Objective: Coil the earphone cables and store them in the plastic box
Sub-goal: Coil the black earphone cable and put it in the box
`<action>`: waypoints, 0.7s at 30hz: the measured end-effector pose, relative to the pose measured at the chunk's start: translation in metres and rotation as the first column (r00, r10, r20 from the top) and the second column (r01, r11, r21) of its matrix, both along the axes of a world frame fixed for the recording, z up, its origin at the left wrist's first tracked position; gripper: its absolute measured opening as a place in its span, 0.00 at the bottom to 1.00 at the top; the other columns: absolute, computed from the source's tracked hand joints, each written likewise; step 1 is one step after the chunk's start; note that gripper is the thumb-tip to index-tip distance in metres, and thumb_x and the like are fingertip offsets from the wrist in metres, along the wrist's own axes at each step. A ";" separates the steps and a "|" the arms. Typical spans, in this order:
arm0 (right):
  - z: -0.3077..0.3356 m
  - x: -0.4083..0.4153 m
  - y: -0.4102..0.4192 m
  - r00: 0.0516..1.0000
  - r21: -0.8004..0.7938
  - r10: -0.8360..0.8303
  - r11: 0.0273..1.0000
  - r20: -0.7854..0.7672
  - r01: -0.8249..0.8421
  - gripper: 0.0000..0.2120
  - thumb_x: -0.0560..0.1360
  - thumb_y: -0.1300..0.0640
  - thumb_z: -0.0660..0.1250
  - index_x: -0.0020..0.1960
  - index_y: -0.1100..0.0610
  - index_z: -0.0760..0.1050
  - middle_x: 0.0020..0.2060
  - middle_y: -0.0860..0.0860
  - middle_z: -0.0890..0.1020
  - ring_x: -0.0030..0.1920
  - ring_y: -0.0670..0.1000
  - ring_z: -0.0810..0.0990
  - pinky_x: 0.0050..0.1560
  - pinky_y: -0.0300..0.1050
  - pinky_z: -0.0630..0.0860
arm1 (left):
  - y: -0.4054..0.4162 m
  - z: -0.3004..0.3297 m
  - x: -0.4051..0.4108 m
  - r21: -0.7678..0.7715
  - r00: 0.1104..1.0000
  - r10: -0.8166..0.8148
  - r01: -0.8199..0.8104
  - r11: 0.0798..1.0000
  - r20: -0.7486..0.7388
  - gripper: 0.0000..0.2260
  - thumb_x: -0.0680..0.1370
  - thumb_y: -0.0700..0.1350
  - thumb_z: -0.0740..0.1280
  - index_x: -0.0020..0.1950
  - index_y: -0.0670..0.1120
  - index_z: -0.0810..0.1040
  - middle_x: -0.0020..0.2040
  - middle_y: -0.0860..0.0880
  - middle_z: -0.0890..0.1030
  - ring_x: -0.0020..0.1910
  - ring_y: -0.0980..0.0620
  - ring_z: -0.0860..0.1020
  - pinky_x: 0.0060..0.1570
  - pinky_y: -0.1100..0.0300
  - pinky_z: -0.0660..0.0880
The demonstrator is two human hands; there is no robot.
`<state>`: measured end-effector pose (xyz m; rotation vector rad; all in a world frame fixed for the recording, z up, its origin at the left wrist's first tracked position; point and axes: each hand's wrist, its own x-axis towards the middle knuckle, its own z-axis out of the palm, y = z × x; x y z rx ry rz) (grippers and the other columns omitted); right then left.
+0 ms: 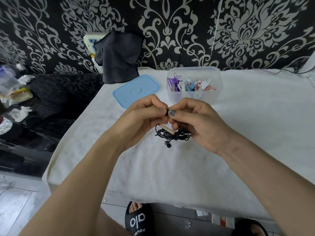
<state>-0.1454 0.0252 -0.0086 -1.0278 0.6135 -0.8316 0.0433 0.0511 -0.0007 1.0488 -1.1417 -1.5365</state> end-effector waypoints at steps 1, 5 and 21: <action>0.000 0.000 0.000 1.000 0.001 0.004 1.000 0.004 -0.004 0.01 0.69 0.62 0.71 0.41 0.59 0.80 0.33 0.56 0.81 0.32 0.51 0.78 0.37 0.40 0.77 | 0.000 0.000 -0.001 -0.006 1.000 -0.001 0.001 1.000 -0.009 0.05 0.76 0.34 0.64 0.41 0.42 0.74 0.46 0.37 0.79 0.49 0.34 0.75 0.51 0.53 0.75; 0.001 0.000 0.002 1.000 0.011 0.021 1.000 0.020 -0.021 0.01 0.71 0.63 0.70 0.43 0.61 0.79 0.33 0.56 0.81 0.32 0.51 0.78 0.37 0.40 0.77 | 0.003 0.002 -0.005 -0.031 1.000 0.006 -0.007 0.999 -0.026 0.05 0.76 0.33 0.63 0.42 0.40 0.71 0.43 0.38 0.77 0.43 0.38 0.78 0.48 0.55 0.75; 0.004 0.002 0.006 0.983 0.308 -0.045 0.951 0.177 -0.012 0.05 0.77 0.65 0.65 0.43 0.61 0.77 0.33 0.52 0.81 0.31 0.47 0.77 0.37 0.38 0.78 | 0.017 0.007 -0.024 -0.358 0.953 0.227 -0.144 0.923 0.202 0.07 0.80 0.30 0.65 0.46 0.40 0.75 0.38 0.53 0.85 0.38 0.55 0.83 0.45 0.65 0.78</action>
